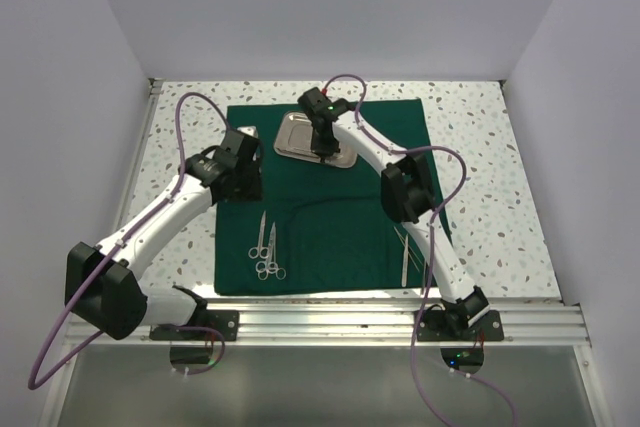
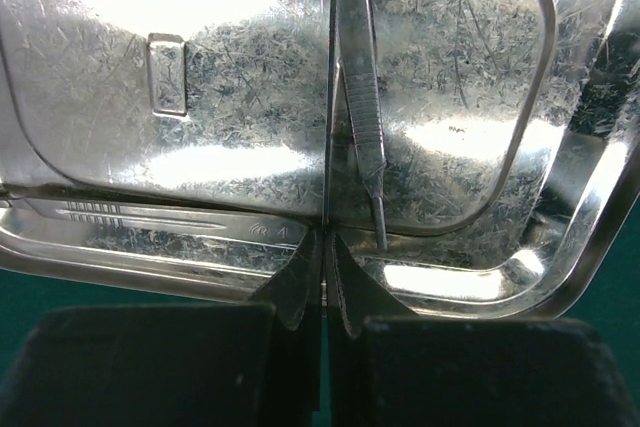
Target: Open and lay out the surgical kit
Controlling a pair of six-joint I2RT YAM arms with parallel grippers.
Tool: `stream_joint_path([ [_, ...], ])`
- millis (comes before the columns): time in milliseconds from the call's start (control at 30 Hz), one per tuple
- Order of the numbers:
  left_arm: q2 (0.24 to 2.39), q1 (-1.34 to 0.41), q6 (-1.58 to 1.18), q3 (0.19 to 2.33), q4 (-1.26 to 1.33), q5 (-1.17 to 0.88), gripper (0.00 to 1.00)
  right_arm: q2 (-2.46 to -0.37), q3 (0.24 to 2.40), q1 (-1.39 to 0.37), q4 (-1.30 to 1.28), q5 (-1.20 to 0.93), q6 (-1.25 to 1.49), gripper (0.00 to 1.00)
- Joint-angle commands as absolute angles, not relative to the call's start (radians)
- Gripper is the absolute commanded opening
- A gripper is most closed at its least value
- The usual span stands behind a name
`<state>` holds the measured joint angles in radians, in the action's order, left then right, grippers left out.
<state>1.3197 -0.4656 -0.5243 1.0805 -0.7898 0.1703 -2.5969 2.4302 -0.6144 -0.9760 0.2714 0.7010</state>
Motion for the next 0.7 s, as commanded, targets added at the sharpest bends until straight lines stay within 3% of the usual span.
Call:
stream_joint_path([
  [0,1.299,-0.459,-0.485,1.089,-0.767,0.172,0.41,-2.516,2.408,-0.62,-1.029,0.275,0.716,0.0],
  [400,1.287,-0.457,-0.456,1.086,-0.738,0.169,0.41,-2.269,2.321,-0.623,-0.991,0.247,0.764,0.0],
  [500,1.311,-0.453,-0.433,1.1,-0.723,0.182,0.43,-2.169,2.22,-0.626,-0.97,0.23,0.788,0.0],
  [667,1.405,-0.43,-0.4,1.166,-0.678,0.176,0.48,-1.968,1.874,-0.669,-0.873,0.189,0.844,0.0],
])
